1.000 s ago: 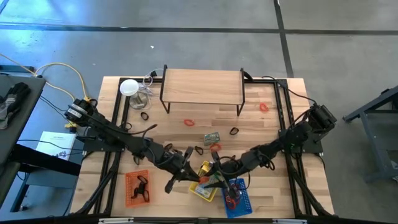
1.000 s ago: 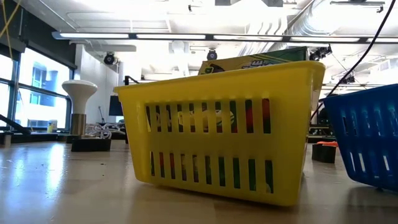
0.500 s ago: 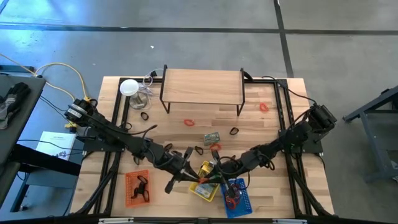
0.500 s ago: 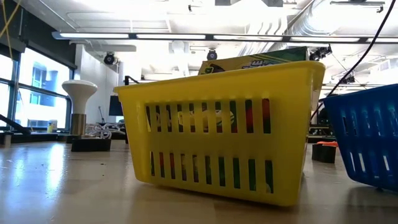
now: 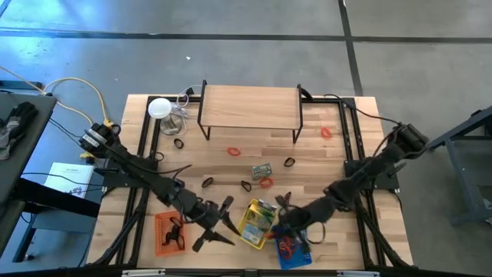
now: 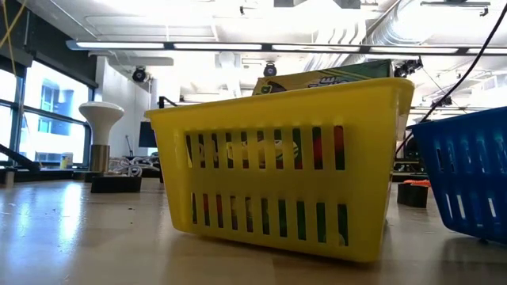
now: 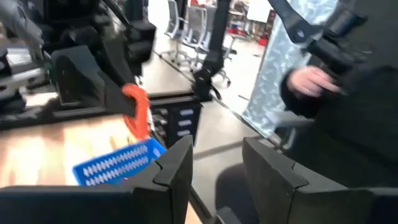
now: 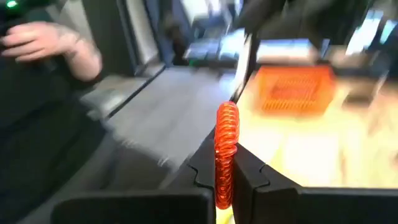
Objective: Pick & Place Office Desk Supplies
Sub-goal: Put the orange spring keychain into the blue bin, then put the black rubber band into the orange bin
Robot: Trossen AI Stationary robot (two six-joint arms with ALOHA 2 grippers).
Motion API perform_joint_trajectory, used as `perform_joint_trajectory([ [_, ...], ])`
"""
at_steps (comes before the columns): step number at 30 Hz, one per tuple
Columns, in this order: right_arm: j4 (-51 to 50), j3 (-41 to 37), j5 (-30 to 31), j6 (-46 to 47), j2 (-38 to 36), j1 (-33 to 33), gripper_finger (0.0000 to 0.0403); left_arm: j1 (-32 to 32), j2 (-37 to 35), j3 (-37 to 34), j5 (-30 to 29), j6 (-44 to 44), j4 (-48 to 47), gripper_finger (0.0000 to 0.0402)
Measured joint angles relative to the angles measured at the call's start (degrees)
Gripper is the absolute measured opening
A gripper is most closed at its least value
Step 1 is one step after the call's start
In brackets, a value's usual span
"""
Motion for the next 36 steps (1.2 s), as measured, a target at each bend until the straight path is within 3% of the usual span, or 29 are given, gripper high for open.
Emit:
perform_joint_trajectory([
  [6,-15.4,0.0,1.8,20.1,-0.4,6.7,0.0006,-2.8,0.0,0.0,0.0,-0.2,-2.4,0.0136],
  [10,-23.2,0.0,7.7,35.4,3.3,8.6,0.0014,-3.8,0.0,0.0,-0.1,-0.2,-2.7,0.0136],
  [14,-25.9,0.0,8.3,42.9,6.3,8.6,0.0028,-4.0,0.0,0.0,-0.2,-0.2,-2.7,0.0136],
  [19,-26.1,0.0,8.6,44.6,8.3,7.7,0.0061,-4.0,0.0,0.0,-0.5,-0.2,-3.0,0.0136],
  [27,-26.1,0.0,7.1,42.1,6.5,5.7,0.0161,-4.0,0.0,0.0,-0.4,-0.2,-6.0,0.0136],
  [36,-39.1,0.0,3.6,29.2,-3.5,-0.9,0.016,-4.0,0.0,0.0,-0.4,-3.8,-8.5,0.0136],
])
